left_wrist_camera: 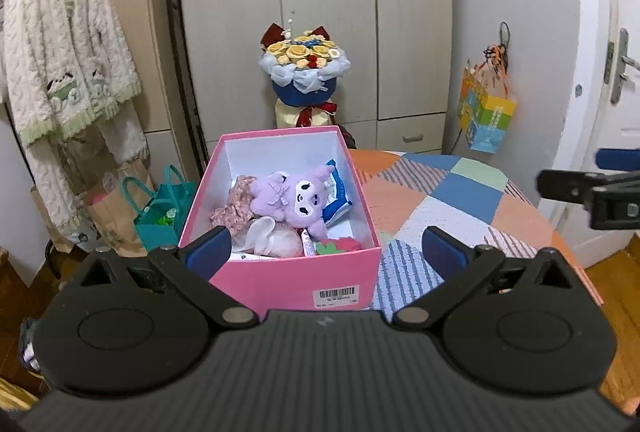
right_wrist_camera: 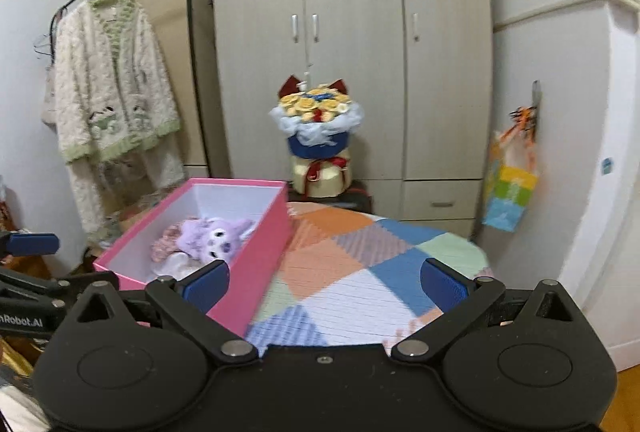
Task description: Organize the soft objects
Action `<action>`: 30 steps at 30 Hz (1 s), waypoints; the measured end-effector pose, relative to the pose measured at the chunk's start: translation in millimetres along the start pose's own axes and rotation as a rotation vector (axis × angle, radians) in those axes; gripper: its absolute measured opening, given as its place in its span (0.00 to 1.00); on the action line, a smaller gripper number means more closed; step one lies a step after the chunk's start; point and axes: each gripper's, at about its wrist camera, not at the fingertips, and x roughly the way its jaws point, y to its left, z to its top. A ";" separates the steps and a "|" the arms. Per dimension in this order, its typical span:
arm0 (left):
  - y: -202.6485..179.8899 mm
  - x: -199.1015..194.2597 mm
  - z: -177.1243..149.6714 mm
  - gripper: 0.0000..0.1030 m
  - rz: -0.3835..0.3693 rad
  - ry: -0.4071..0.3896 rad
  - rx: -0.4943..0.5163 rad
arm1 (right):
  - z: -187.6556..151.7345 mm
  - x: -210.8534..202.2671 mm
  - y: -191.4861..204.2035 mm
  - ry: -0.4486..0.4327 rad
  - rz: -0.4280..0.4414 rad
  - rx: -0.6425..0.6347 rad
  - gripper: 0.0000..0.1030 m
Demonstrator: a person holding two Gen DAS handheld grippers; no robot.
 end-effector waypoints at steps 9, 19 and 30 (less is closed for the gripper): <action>-1.3 4.2 -20.3 1.00 0.052 -0.006 -0.032 | -17.5 -19.8 3.3 -0.011 -0.022 -0.018 1.00; -4.6 9.7 -27.6 1.00 0.074 -0.034 -0.012 | -29.8 -16.4 9.1 0.006 -0.039 -0.037 1.00; -8.3 22.9 -38.6 1.00 0.056 -0.031 -0.008 | -38.0 -10.0 14.4 -0.019 -0.118 -0.080 1.00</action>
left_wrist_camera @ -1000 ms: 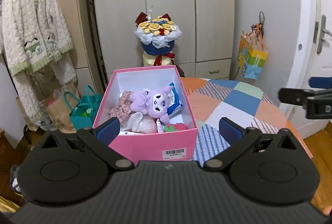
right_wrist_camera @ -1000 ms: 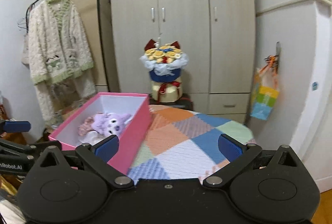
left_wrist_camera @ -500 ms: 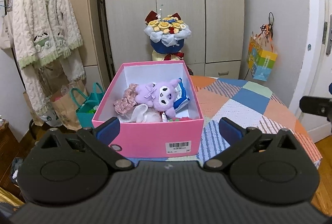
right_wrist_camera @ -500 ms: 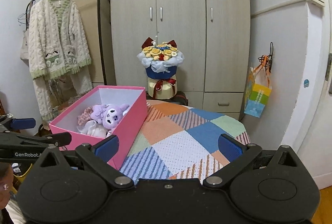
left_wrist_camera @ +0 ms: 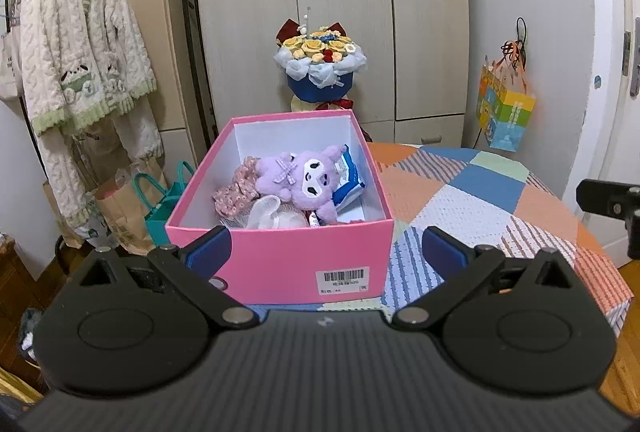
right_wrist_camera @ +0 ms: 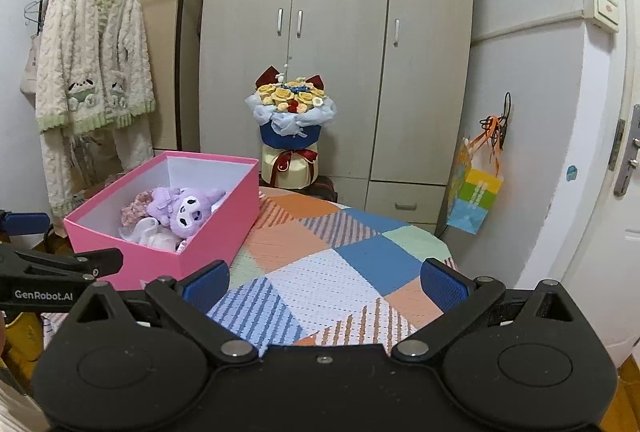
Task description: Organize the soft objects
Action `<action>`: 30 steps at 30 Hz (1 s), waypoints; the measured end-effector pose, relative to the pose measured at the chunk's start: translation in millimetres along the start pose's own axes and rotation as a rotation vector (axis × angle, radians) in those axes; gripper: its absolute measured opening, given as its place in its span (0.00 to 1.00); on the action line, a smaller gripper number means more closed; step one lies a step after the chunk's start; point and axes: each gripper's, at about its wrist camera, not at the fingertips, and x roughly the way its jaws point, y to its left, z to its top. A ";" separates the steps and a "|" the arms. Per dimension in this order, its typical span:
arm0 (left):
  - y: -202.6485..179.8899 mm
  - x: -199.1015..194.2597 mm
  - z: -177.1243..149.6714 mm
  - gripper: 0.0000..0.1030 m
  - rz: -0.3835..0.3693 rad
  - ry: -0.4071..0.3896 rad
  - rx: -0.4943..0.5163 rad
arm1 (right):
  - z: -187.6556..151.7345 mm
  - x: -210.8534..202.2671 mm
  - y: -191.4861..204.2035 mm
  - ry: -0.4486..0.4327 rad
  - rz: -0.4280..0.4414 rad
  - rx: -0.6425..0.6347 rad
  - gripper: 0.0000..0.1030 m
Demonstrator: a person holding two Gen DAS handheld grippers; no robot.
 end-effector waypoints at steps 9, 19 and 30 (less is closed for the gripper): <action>0.0 6.6 -7.8 1.00 0.003 -0.006 -0.024 | -6.1 1.9 -0.4 -0.032 -0.019 -0.003 1.00; 2.7 0.0 -9.5 1.00 0.023 -0.040 -0.042 | -11.0 -0.3 -2.7 -0.047 -0.029 0.008 1.00; -2.5 -3.9 -11.8 1.00 0.030 -0.049 -0.015 | -16.1 -1.4 -2.9 -0.039 -0.024 0.021 1.00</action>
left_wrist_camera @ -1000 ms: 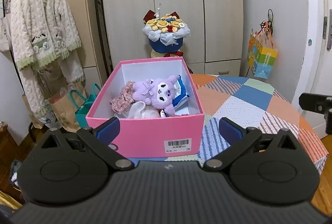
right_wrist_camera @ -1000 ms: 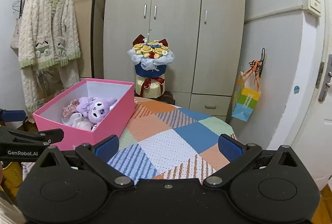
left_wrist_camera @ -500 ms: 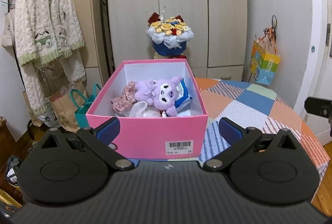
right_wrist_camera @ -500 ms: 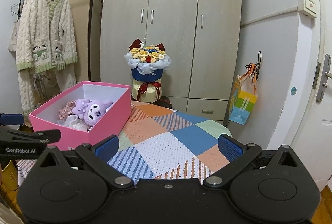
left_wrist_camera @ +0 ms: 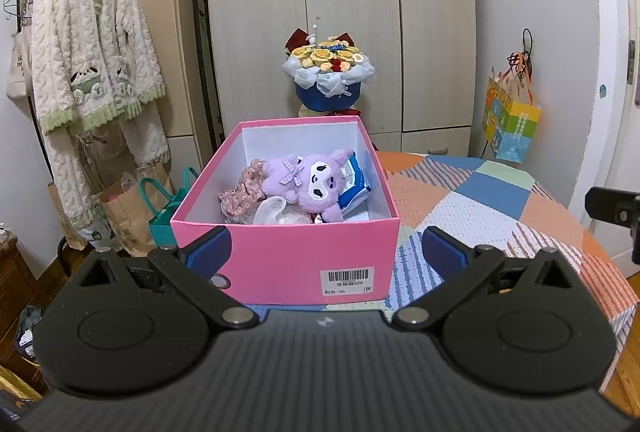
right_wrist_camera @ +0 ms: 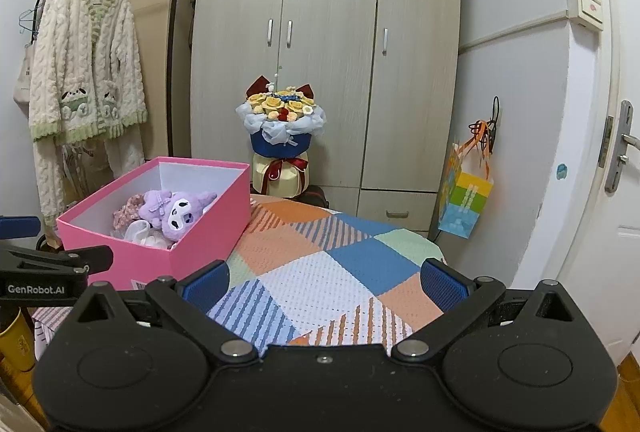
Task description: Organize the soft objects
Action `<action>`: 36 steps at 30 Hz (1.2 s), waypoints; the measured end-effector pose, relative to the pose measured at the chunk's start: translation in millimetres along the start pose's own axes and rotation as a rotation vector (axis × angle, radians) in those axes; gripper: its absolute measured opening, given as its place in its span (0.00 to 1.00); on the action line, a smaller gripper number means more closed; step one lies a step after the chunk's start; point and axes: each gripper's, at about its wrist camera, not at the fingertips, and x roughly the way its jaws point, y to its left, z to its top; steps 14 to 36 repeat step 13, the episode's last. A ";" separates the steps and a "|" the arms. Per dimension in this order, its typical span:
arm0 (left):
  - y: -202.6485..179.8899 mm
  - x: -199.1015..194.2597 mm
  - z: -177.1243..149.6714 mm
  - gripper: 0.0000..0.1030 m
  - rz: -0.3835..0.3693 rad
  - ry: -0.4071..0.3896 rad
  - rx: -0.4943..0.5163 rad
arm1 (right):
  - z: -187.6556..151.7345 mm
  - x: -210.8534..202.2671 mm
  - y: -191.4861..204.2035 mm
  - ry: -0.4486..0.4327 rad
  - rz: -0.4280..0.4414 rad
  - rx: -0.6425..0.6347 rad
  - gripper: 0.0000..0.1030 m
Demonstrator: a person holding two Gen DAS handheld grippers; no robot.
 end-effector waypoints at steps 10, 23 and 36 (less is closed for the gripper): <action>-1.8 -0.4 -3.7 1.00 0.000 0.013 -0.004 | -5.2 3.5 -6.2 0.017 -0.007 0.029 1.00; -2.3 -0.9 -4.3 1.00 -0.001 0.019 -0.001 | -6.1 5.6 -8.1 0.026 -0.009 0.037 1.00; -2.3 -0.9 -4.3 1.00 -0.001 0.019 -0.001 | -6.1 5.6 -8.1 0.026 -0.009 0.037 1.00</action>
